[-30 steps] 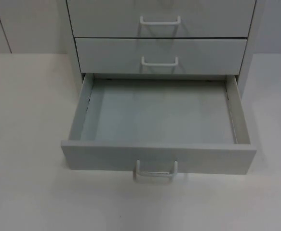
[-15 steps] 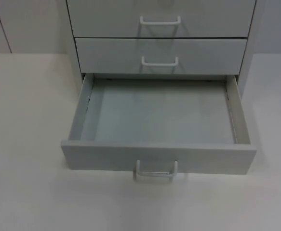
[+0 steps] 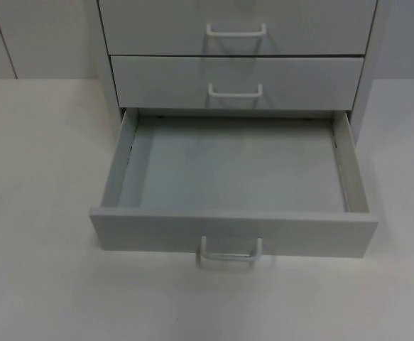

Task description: Open the drawer with the left hand, place the block into the drawer with the right hand, then close the drawer with the left hand.

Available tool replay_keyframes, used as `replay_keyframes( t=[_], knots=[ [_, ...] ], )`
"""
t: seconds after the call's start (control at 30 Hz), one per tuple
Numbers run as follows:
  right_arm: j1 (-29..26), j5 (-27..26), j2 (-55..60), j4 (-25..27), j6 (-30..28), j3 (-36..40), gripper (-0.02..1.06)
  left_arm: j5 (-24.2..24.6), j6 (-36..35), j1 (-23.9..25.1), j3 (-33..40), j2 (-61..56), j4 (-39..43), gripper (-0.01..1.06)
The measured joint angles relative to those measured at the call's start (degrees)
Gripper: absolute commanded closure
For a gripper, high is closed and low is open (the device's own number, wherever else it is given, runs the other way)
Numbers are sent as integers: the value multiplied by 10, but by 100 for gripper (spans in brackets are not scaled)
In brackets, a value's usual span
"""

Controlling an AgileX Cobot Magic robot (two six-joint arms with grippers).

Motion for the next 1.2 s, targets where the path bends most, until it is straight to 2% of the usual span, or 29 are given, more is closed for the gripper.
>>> replay_keyframes(
  t=[0.13, 0.27, 0.77, 0.93, 1.0, 1.03, 1.07, 1.1, 1.2],
  knots=[
    [0, -46, 27, 0, -89, -4, -1, 0, 0, 0, 0, 0, 0, 3],
    [0, -61, 59, 0, -133, -4, -1, 0, 0, 0, 0, 0, 0, 3],
    [0, -78, 163, -1, -150, -5, -1, -6, 0, 0, 0, 0, 0, 3],
    [0, -82, 189, -22, -119, -5, 2, -7, 0, 0, 0, 0, 0, 3],
    [0, -88, 193, -36, -101, -5, 10, -8, 0, 0, 0, 0, 0, 3],
    [0, -88, 193, -36, -101, -5, 19, -8, 0, 0, 0, 0, 0, 3],
    [0, -89, 193, -38, -98, -5, 19, -8, 0, 0, 0, 0, 0, 3],
    [0, -89, 193, -40, -91, -5, 33, -8, 0, 0, 0, 0, 0, 3],
    [0, -91, 193, -40, -80, -5, 66, -8, 0, 0, 0, 0, 0, 3]
  ],
)
